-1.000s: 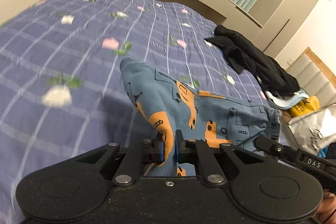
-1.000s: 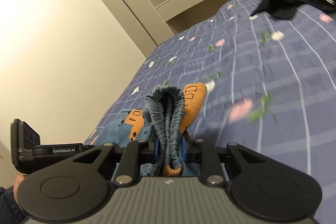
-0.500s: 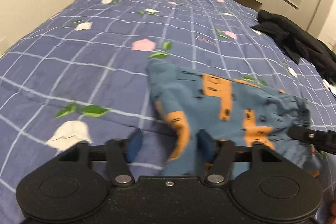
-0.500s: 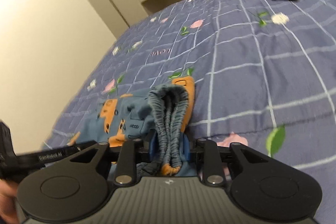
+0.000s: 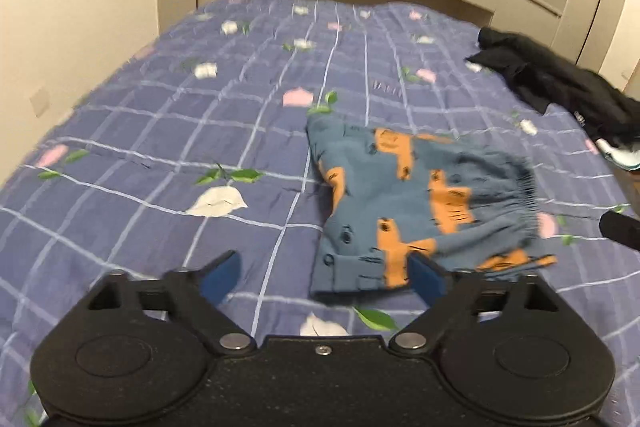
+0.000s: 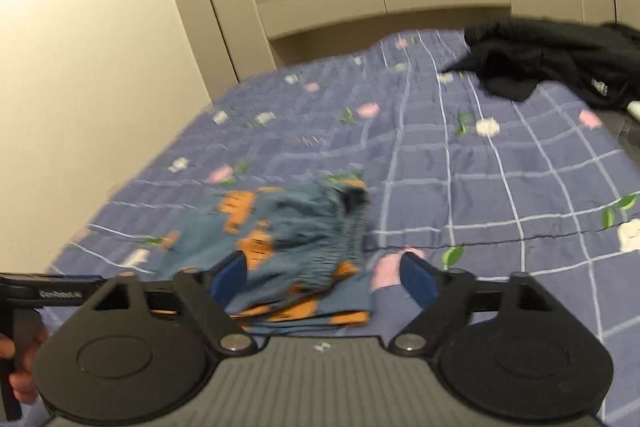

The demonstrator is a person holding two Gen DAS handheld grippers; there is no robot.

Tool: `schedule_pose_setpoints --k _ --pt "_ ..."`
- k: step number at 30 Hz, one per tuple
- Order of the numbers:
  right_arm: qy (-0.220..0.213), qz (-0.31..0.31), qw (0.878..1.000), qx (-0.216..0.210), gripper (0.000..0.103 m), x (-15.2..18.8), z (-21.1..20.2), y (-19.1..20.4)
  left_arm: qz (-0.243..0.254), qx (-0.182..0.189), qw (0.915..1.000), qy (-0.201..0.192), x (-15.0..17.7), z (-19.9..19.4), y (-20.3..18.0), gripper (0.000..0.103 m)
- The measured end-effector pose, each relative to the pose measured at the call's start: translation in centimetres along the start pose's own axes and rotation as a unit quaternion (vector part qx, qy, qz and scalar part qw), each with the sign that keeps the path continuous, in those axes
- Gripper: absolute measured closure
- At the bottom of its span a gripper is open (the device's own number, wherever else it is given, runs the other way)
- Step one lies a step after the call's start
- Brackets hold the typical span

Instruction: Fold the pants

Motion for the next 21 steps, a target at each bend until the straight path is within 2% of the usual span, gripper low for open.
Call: schedule_pose_setpoints --k 2,7,15,21 --pt "-0.01 -0.009 1.0 0.0 0.008 0.3 -2.5 1.6 0.001 -0.007 0.9999 -0.013 0.1 -2.6 -0.6 0.001" --pt "-0.02 -0.009 1.0 0.0 0.004 0.7 -7.4 4.3 -0.001 0.008 0.9998 -0.02 0.7 -7.3 -1.8 0.001" --pt "-0.02 -0.028 0.999 -0.003 0.001 2.4 -12.9 7.1 0.006 -0.006 0.9996 -0.028 2.5 -13.0 -2.7 0.001" --pt "-0.017 -0.03 0.999 -0.005 0.001 3.8 -15.7 7.7 0.007 -0.013 0.9994 -0.03 3.5 -15.9 -3.4 0.001"
Point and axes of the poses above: each gripper's, at about its wrist camera, not at the fingertips, and z roughly the way its jaws point, y to its left, x to its underside, the point moved 2 cm from there along z, roughly the way its jaws point, and after that the axes turned 15 degrees about z, right-handed, at the moved point
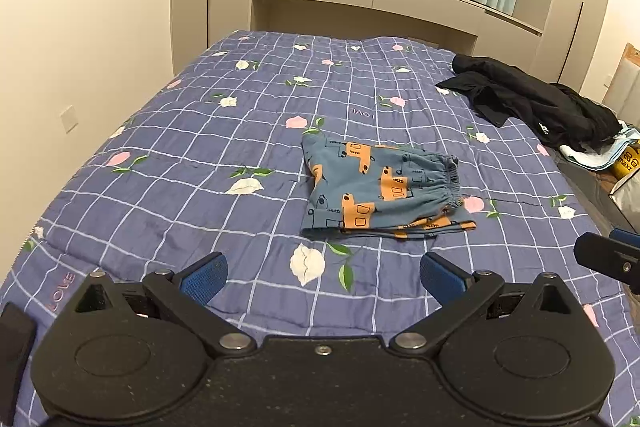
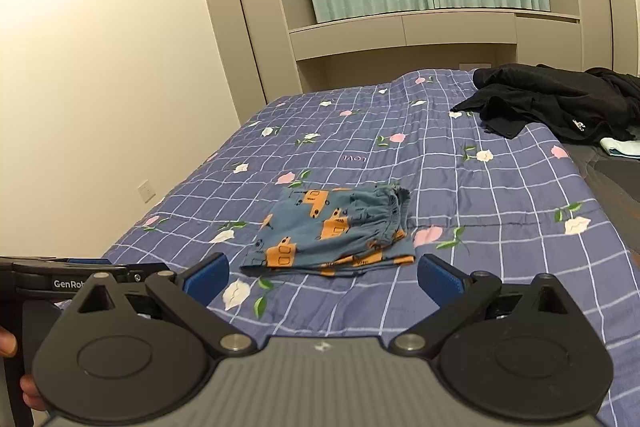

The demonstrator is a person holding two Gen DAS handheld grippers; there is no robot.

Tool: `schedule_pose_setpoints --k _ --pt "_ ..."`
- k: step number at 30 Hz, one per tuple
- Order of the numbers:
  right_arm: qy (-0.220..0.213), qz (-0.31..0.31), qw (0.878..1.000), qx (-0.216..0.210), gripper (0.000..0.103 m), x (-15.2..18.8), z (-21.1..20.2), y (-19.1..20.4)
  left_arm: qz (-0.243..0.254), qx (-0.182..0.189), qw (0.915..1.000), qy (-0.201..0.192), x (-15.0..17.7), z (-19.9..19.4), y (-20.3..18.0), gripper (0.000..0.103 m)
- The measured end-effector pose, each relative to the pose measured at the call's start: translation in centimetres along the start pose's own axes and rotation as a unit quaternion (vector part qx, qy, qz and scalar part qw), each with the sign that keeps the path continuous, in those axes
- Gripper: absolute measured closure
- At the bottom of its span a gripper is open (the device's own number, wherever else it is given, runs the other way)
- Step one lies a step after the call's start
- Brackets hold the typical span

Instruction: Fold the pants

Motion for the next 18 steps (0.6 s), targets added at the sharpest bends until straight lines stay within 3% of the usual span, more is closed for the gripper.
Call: schedule_pose_setpoints --k 18 --pt "-0.018 -0.01 1.0 -0.002 0.001 -0.1 -2.6 1.0 -0.001 0.009 0.9998 -0.015 0.2 -2.1 -0.3 0.001"
Point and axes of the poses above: each gripper's, at about its wrist camera, not at the fingertips, and z roughly the way its jaws point, y to its left, x to its underside, the point moved 2 cm from there along z, roughly the way its jaws point, and after that the axes turned 15 degrees about z, right-handed, at the moved point
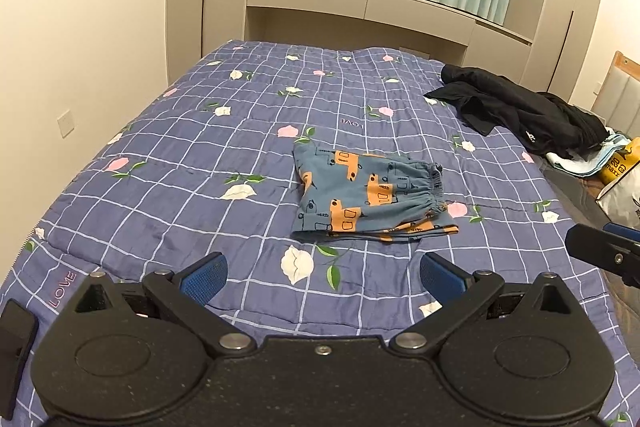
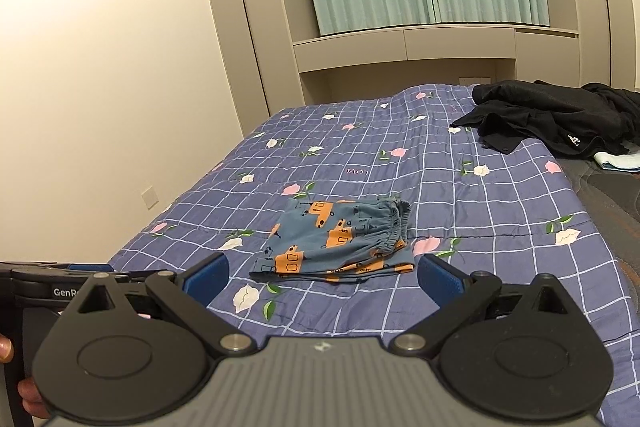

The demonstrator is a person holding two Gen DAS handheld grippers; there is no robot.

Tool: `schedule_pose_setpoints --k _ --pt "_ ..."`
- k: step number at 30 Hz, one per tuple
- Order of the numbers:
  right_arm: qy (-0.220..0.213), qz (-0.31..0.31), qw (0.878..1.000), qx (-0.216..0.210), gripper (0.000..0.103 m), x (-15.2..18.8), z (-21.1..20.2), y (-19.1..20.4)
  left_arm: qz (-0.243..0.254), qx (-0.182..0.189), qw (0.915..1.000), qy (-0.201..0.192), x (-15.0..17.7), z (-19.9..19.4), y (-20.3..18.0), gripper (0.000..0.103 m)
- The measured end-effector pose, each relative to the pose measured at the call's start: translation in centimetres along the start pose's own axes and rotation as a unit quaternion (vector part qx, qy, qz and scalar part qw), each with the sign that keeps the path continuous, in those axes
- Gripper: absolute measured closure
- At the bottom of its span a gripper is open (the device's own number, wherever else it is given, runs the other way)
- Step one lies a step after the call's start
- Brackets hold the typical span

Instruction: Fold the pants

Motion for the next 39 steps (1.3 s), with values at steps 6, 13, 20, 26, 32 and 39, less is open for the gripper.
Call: schedule_pose_setpoints --k 6,13,20,26,32,39 --pt "0.001 -0.001 1.0 -0.002 0.001 -0.04 0.04 -0.04 0.0 -0.001 1.0 0.0 -0.02 -0.1 0.14 0.001" --pt "0.002 0.003 1.0 -0.004 0.001 -0.13 0.06 -0.17 0.0 0.0 1.0 -0.001 -0.12 -0.26 0.11 0.001" --pt "0.0 0.006 1.0 -0.005 0.001 -0.25 0.01 -0.28 0.001 0.001 1.0 0.0 -0.06 -0.37 -0.13 0.001" --pt "0.001 0.007 1.0 -0.004 0.0 -0.26 0.08 -0.39 0.0 0.001 1.0 -0.001 0.0 -0.31 -0.26 0.001" --pt "0.002 0.004 1.0 -0.004 0.001 -0.22 0.12 -0.43 0.001 0.001 1.0 -0.002 0.0 -0.34 -0.29 0.001" --pt "0.002 0.003 1.0 -0.004 0.0 -0.16 0.16 -0.38 0.0 0.001 1.0 -0.002 -0.09 -0.4 -0.25 0.001"
Point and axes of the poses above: each gripper's, at about its wrist camera, not at the fingertips, and z roughly the way its jaws point, y to its left, x to its underside, the point moved 2 cm from there along z, roughly the way its jaws point, and after that the axes turned 15 degrees about z, right-handed, at the moved point
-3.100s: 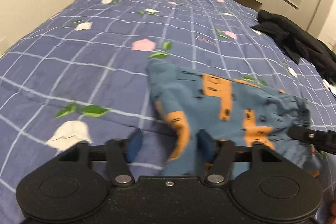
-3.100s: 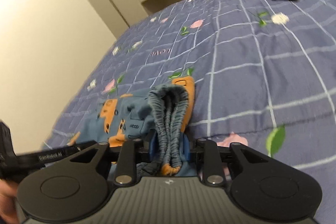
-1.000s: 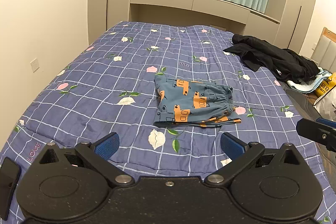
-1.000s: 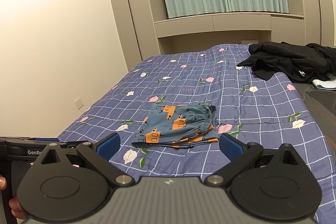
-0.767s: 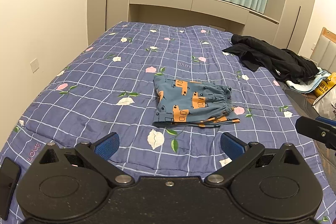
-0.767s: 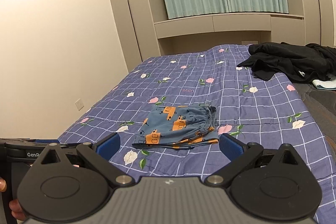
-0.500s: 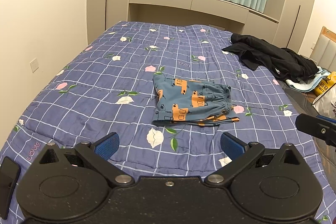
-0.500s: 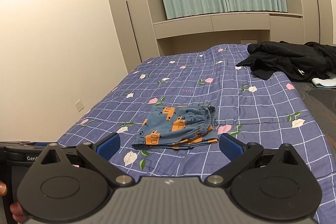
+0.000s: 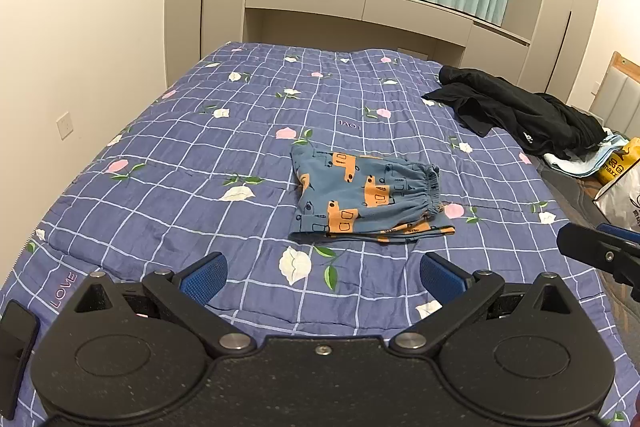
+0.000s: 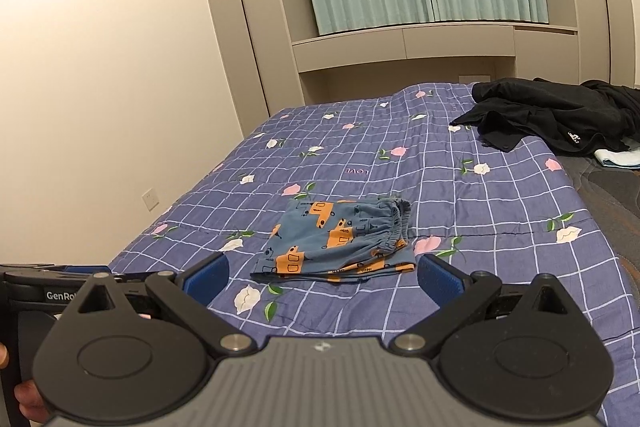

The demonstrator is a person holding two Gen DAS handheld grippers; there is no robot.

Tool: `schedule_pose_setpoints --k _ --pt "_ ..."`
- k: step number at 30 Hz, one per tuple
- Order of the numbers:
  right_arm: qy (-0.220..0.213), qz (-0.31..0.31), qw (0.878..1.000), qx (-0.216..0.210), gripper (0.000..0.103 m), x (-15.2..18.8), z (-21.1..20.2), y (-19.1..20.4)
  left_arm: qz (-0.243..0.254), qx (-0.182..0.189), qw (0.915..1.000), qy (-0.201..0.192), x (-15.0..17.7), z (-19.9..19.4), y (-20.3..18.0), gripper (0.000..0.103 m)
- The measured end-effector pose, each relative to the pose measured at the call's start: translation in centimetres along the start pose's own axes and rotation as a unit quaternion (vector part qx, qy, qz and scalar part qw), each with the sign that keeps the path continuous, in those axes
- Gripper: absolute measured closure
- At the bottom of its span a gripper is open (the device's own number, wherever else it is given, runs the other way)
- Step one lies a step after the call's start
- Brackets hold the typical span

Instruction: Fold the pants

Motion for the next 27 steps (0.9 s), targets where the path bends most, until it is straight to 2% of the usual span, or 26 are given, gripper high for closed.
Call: schedule_pose_setpoints --k 27 --pt "0.002 -0.002 1.0 -0.001 0.0 0.06 0.36 0.33 -0.006 0.012 0.9999 -0.01 0.28 -0.37 0.02 0.001"
Point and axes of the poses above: each gripper's, at about its wrist camera, not at the fingertips, and z roughly the way its jaws point, y to its left, x to its underside, the point moved 2 cm from there along z, roughly the way its jaws point, and after that the axes turned 15 degrees about z, right-handed, at the moved point
